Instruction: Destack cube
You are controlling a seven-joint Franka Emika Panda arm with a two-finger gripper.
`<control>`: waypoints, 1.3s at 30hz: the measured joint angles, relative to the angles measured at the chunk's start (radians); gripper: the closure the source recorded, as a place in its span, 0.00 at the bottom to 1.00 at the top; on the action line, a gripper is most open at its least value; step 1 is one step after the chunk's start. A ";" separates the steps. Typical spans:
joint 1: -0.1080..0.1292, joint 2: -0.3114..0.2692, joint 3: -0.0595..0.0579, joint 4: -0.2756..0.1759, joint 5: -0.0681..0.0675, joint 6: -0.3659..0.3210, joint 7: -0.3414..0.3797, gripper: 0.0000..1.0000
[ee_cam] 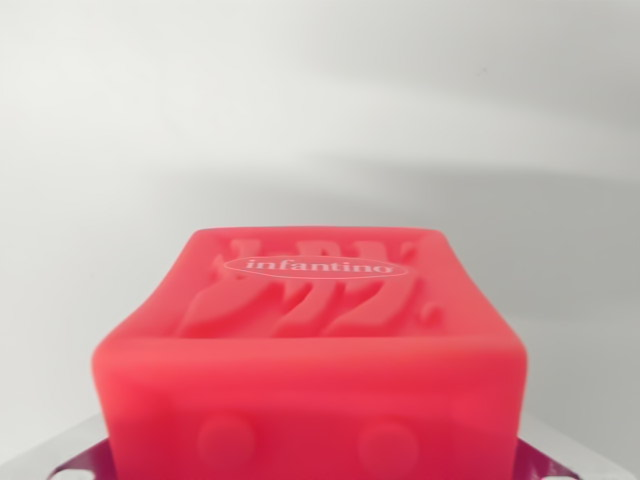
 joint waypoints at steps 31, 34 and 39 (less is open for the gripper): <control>-0.090 0.045 -0.005 0.021 0.000 0.028 -0.101 1.00; -0.090 0.072 -0.005 0.024 0.000 0.048 -0.101 1.00; -0.090 0.111 -0.006 0.031 -0.002 0.079 -0.101 1.00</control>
